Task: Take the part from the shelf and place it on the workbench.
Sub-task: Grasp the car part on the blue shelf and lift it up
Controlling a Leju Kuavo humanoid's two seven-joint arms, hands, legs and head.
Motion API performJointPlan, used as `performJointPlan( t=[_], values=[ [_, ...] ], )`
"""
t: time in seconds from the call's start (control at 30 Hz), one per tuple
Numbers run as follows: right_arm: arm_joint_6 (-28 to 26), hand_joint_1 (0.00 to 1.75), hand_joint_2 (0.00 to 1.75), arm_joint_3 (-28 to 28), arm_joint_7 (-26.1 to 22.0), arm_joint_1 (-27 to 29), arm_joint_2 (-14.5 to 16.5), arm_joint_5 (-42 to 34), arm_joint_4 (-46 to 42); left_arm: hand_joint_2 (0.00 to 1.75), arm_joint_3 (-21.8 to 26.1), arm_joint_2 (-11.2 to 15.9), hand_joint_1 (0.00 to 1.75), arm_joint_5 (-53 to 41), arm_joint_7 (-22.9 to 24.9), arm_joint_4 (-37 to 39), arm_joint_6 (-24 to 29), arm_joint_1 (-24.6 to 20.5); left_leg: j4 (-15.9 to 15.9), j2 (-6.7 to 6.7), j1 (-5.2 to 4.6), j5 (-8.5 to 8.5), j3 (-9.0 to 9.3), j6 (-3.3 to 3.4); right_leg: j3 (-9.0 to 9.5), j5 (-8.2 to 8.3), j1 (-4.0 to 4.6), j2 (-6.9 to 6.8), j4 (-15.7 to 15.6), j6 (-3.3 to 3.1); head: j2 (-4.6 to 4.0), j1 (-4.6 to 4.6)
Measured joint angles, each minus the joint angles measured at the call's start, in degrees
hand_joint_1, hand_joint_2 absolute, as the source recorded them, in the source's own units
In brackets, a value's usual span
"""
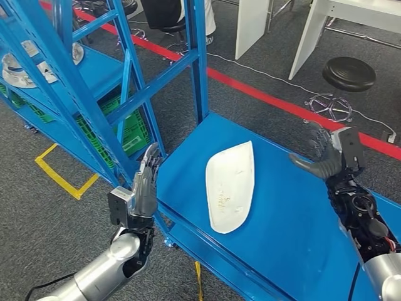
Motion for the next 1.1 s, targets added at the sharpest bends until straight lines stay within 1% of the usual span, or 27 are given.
performJointPlan(
  t=[0.13, 0.2, 0.37, 0.53, 0.73, 0.9, 1.1],
  values=[
    [0.64, 0.00, 1.75, -0.83, -0.23, 0.15, 0.00, -1.04, 1.30, 0.00, 0.00, 0.00, 0.00, 0.09, 0.01, -0.07, 0.03, -0.02, 0.00, -0.01, 0.00, 0.00, 0.00, 0.00, 0.00, 0.00, 0.00, 0.00, 0.00, 0.00, 0.00, 0.00],
    [1.88, 0.00, 1.75, -1.03, -0.12, 0.14, 0.00, -1.19, 2.06, 0.00, 0.00, -0.01, 0.00, 0.15, 0.01, -0.07, 0.03, -0.06, -0.01, 0.00, 0.00, 0.00, 0.00, 0.00, 0.01, 0.00, 0.01, 0.00, 0.00, 0.00, 0.00, 0.00],
    [9.86, 0.00, 1.75, -0.92, 0.73, 0.12, 0.69, -1.00, 3.61, 0.00, -0.02, -0.09, 0.00, 0.64, -0.10, -0.07, -0.20, -0.39, -0.01, 0.01, 0.00, 0.00, -0.01, 0.00, 0.01, 0.00, 0.01, 0.02, 0.00, 0.00, 0.00, -0.01],
    [14.89, 0.00, 1.75, -0.07, 1.18, 0.07, 2.50, -0.66, 4.50, 0.00, -0.05, -0.23, 0.00, 1.00, -0.25, -0.07, -0.33, -0.79, -0.02, -0.01, 0.01, 0.00, -0.01, 0.00, 0.02, 0.00, 0.03, -0.02, 0.00, 0.00, 0.00, -0.01],
    [17.21, 0.00, 1.75, 1.24, 1.93, -0.07, 3.95, -1.24, 4.94, 0.00, -0.13, -0.28, 0.00, 1.34, -0.25, -0.05, -0.33, -1.15, -0.03, -0.01, 0.01, 0.00, -0.01, 0.00, 0.02, 0.00, 0.02, -0.01, 0.00, 0.00, 0.00, 0.00],
    [21.64, 0.00, 1.75, 2.06, 3.30, -0.40, 4.66, -4.16, 5.19, 0.00, -0.22, -0.32, 0.00, 1.71, -0.28, -0.01, -0.80, -1.58, -0.02, -0.02, 0.00, 0.00, -0.02, 0.00, 0.03, 0.00, 0.01, -0.01, -0.01, 0.00, 0.00, -0.01],
    [24.33, 0.00, 1.75, 3.02, 4.05, -0.94, 5.26, -6.07, 5.34, 0.00, -0.28, -0.37, 0.00, 1.91, -0.50, 0.13, -1.19, -2.09, -0.02, -0.02, 0.00, 0.00, -0.01, 0.00, 0.03, 0.00, 0.01, -0.02, -0.01, 0.00, 0.00, -0.01]
  ],
)
